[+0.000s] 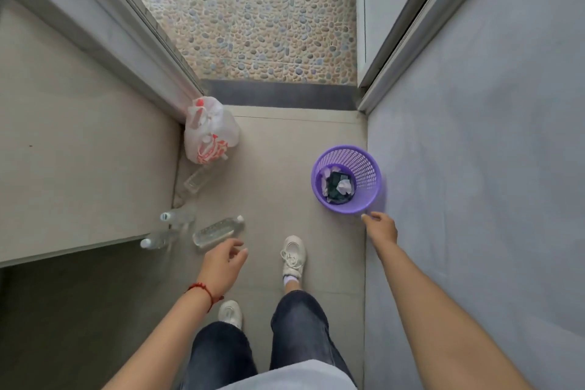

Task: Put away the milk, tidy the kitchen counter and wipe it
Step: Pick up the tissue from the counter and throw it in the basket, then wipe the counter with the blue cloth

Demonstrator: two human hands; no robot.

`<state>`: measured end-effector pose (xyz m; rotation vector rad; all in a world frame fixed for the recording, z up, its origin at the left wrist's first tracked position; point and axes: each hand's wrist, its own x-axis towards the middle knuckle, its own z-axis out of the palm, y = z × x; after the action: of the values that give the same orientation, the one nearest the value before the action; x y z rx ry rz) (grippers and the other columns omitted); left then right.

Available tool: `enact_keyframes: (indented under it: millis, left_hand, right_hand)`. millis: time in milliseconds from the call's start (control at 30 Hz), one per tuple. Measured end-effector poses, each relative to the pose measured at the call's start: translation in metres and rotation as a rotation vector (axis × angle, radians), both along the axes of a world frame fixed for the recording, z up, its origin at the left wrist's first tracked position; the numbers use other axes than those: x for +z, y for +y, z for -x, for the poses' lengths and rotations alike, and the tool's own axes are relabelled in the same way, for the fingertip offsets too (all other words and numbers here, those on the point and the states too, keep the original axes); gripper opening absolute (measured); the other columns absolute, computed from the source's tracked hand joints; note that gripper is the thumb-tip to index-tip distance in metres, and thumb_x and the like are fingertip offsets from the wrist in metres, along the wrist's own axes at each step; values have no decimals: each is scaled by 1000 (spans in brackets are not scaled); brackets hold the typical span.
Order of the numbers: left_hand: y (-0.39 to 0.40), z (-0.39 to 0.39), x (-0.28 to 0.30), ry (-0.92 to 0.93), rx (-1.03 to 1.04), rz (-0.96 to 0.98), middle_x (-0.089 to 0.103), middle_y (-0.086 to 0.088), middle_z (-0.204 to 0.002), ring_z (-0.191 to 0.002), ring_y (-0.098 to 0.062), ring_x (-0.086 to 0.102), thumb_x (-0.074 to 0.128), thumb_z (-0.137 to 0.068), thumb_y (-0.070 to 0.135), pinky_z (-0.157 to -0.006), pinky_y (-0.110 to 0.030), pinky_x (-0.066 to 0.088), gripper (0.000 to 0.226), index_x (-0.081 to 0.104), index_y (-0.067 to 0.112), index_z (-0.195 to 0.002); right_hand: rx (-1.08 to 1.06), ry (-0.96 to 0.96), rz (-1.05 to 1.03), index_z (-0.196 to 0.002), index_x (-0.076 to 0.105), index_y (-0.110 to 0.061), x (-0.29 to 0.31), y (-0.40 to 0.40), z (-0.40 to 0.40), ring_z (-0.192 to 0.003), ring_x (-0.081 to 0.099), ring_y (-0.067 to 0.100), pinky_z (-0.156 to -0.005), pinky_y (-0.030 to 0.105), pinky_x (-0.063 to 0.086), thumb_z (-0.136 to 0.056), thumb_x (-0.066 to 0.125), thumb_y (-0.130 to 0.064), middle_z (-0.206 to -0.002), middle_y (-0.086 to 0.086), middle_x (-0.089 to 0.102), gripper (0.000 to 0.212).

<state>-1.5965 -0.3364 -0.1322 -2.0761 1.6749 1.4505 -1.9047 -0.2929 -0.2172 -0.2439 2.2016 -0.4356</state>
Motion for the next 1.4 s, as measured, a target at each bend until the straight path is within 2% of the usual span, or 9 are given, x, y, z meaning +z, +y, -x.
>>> enact_keyframes:
  millis: [133, 267, 467, 633, 900, 1133, 1233, 1300, 1400]
  left_hand:
    - [3, -24, 3, 11, 88, 3, 63, -8, -107, -92, -14, 53, 53, -89, 23, -80, -23, 40, 28, 59, 10, -114]
    - [15, -67, 7, 10, 223, 13, 62, -2, -104, -89, -15, 55, 51, -89, 29, -56, -15, 38, 26, 59, 17, -111]
    - [61, -155, 12, 75, 494, 40, 64, -11, -107, -97, -22, 57, 53, -89, 24, -86, -32, 45, 22, 62, 11, -104]
    - [133, -250, 15, 62, 749, 95, 68, -10, -101, -85, -18, 56, 55, -88, 23, -73, -25, 40, 19, 65, 10, -99]
    - [283, -389, 9, 73, 1148, 74, 68, -17, -104, -98, -28, 61, 54, -89, 20, -80, -28, 42, 22, 65, 4, -100]
    - [376, -451, 13, 62, 1516, 117, 68, -22, -105, -100, -33, 62, 53, -90, 16, -85, -34, 45, 25, 65, -4, -99]
    - [404, -473, 17, 64, 1653, 152, 68, -24, -100, -98, -36, 62, 52, -90, 19, -81, -35, 46, 27, 64, -5, -92]
    - [421, -491, 20, 67, 1759, 187, 67, -22, -92, -95, -37, 62, 55, -87, 24, -77, -34, 45, 31, 64, -5, -90]
    - [446, -524, 22, 31, 1883, 205, 68, -19, -95, -93, -32, 63, 55, -88, 21, -78, -32, 44, 26, 65, -3, -94]
  right_hand:
    - [75, -24, -27, -118, 56, 3, 10, 12, -20, -116, 53, 32, -98, 35, 40, -89, 58, -20, -126, 18, 59, 38]
    - [215, -35, -17, -116, 57, 4, 24, 14, -51, -113, 55, 32, -93, 33, 41, -89, 57, -19, -123, 19, 60, 35]
    - [482, -41, -25, -116, 58, 2, 43, 10, -125, -104, 55, 27, -85, 31, 39, -90, 55, -21, -110, 14, 61, 36]
    - [721, -4, -19, -111, 63, 0, 59, 5, -227, -107, 58, 32, -89, 33, 43, -88, 54, -21, -116, 20, 65, 32]
    - [1158, 10, -11, -113, 62, -5, 70, 25, -419, -105, 60, 33, -88, 33, 44, -88, 55, -27, -111, 17, 67, 34]
    - [1523, -10, 4, -110, 62, -2, 80, 47, -565, -99, 63, 34, -89, 42, 48, -89, 57, -22, -111, 20, 67, 30]
    - [1662, -24, -8, -110, 61, 3, 76, 55, -624, -99, 61, 32, -86, 37, 46, -89, 58, -16, -113, 23, 65, 29]
    - [1778, -4, -4, -110, 63, 2, 72, 61, -667, -95, 60, 30, -79, 32, 43, -89, 58, -16, -109, 20, 66, 28]
    - [1899, -37, -31, -109, 63, 1, 69, 73, -738, -80, 55, 26, -71, 29, 38, -89, 57, -16, -87, 15, 61, 27]
